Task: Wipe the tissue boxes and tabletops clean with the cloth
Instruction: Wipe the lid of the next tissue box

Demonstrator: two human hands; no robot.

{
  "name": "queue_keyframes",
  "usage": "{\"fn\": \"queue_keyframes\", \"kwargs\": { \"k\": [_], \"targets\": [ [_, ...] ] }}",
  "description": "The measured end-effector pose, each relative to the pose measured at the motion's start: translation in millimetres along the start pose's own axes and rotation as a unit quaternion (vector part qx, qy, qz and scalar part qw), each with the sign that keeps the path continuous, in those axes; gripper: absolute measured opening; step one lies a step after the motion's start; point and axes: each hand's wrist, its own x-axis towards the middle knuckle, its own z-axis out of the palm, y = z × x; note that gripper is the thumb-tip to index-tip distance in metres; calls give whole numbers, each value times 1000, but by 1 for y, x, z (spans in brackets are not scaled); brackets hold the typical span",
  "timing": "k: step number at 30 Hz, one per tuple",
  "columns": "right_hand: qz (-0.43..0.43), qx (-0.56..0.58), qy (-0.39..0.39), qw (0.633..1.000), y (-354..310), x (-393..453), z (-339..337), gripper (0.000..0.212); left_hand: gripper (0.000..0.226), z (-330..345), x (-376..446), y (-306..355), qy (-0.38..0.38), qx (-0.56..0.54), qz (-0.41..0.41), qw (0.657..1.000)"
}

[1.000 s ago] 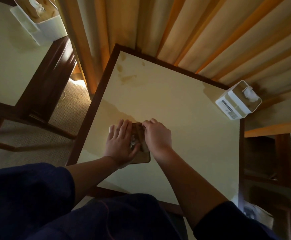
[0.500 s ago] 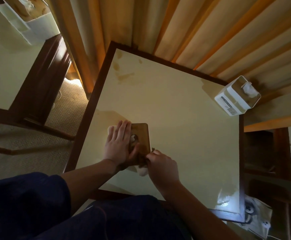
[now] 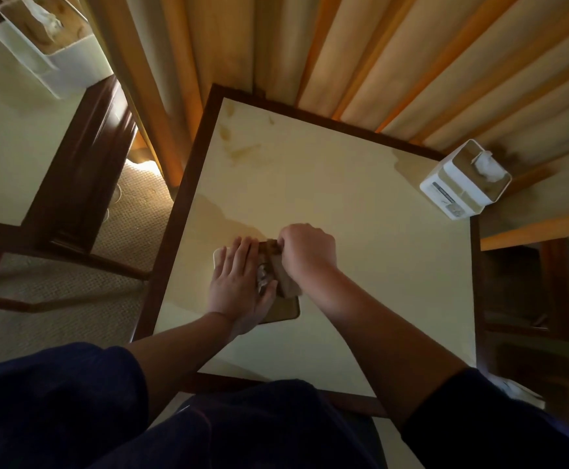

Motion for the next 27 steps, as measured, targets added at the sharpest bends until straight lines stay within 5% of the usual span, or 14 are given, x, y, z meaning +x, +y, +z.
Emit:
{"fn": "queue_keyframes", "kwargs": {
  "k": [10,19,24,27],
  "targets": [
    [-21,97,91,991,15,-64,63,23,85,-2,0,-1,-26,17,4,999],
    [-61,58,64,994,26,-119,69,17,84,-2,1,-4,-29,43,14,999],
    [-86,1,-71,994,25,-97,40,14,80,-2,0,-3,-22,10,11,1000],
    [-72,-11,-45,996,17,-70,31,11,78,-2,-1,-4,-12,-2,14,1000]
  ]
}}
